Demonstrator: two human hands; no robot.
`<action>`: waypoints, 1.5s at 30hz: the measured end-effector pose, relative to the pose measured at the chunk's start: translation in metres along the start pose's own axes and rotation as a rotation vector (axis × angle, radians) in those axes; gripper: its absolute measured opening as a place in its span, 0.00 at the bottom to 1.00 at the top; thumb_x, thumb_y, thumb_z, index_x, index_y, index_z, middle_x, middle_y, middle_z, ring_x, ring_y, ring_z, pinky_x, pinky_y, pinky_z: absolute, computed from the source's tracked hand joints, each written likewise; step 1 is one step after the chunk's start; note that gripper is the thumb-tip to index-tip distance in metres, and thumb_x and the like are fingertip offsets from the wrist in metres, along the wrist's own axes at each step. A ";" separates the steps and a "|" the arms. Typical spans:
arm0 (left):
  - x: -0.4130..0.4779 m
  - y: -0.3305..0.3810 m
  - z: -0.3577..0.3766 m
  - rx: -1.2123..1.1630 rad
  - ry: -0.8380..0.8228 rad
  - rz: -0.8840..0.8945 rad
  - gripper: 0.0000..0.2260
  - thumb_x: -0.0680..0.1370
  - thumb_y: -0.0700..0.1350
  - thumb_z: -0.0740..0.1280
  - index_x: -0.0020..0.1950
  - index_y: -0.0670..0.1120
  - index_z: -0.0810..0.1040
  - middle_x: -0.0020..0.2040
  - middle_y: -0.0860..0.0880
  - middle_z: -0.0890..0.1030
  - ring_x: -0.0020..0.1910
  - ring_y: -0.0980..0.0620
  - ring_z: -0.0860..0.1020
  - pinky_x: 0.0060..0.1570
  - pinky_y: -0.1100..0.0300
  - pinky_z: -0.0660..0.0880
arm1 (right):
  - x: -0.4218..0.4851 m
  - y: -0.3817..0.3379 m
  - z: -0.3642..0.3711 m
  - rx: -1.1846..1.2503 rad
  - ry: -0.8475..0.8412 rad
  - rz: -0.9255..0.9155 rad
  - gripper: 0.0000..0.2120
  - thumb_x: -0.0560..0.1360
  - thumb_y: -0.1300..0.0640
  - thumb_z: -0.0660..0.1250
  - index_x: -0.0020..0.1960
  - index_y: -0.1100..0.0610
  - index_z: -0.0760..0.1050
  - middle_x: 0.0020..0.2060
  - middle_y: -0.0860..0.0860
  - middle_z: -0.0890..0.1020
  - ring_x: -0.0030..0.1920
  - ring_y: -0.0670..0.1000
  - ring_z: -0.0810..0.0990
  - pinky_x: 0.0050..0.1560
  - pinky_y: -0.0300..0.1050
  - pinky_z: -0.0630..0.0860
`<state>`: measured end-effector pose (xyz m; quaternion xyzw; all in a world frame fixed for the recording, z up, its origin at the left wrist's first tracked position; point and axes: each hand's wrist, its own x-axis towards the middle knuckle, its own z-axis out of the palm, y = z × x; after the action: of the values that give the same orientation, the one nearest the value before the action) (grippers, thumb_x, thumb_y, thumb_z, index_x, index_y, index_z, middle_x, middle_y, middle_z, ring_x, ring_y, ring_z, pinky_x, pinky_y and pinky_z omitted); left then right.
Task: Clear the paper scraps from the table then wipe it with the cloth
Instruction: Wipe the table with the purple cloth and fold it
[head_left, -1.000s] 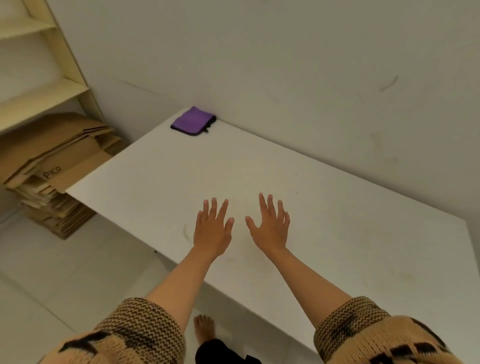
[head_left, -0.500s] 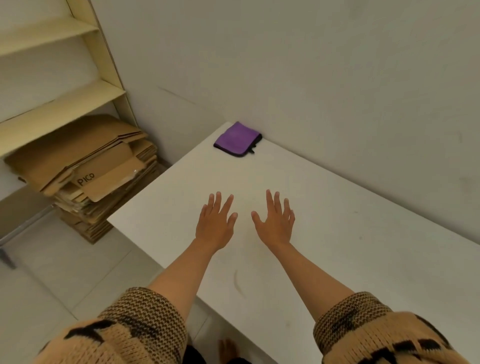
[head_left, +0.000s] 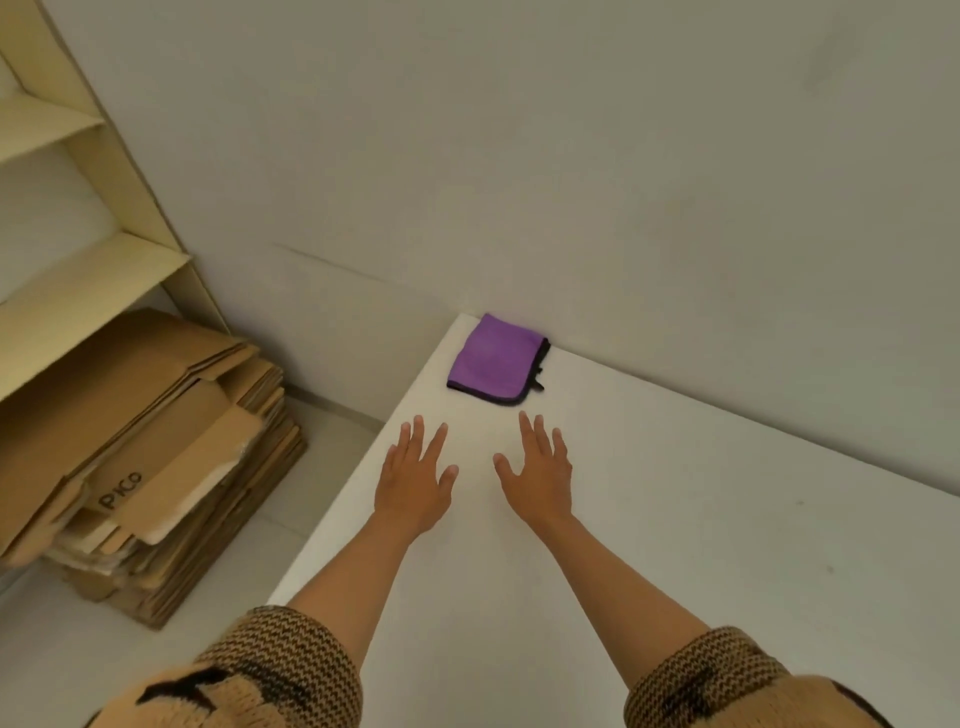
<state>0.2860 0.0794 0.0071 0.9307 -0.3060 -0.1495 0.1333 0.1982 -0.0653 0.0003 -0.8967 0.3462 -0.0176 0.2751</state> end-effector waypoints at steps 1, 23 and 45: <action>0.012 -0.007 -0.001 0.001 0.002 0.018 0.27 0.81 0.56 0.51 0.76 0.54 0.43 0.76 0.48 0.37 0.75 0.48 0.37 0.73 0.53 0.42 | 0.011 -0.007 0.005 0.011 0.006 0.004 0.31 0.79 0.44 0.55 0.76 0.47 0.44 0.77 0.49 0.47 0.76 0.54 0.42 0.73 0.54 0.46; 0.129 -0.071 0.034 -0.171 0.081 0.191 0.29 0.76 0.59 0.44 0.76 0.51 0.55 0.77 0.52 0.51 0.76 0.52 0.47 0.72 0.57 0.43 | 0.171 -0.031 0.063 -0.074 0.285 0.010 0.22 0.78 0.48 0.60 0.69 0.57 0.68 0.67 0.55 0.70 0.68 0.58 0.65 0.68 0.51 0.60; 0.101 -0.034 0.032 -0.556 0.203 0.034 0.12 0.81 0.45 0.55 0.58 0.48 0.76 0.55 0.51 0.78 0.55 0.58 0.67 0.54 0.64 0.64 | 0.010 -0.016 0.092 -0.125 0.232 -0.324 0.15 0.73 0.47 0.61 0.55 0.53 0.76 0.66 0.53 0.73 0.70 0.55 0.67 0.73 0.57 0.54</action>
<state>0.3700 0.0390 -0.0536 0.8635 -0.2539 -0.1315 0.4154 0.2360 -0.0176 -0.0708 -0.9480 0.2273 -0.1431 0.1707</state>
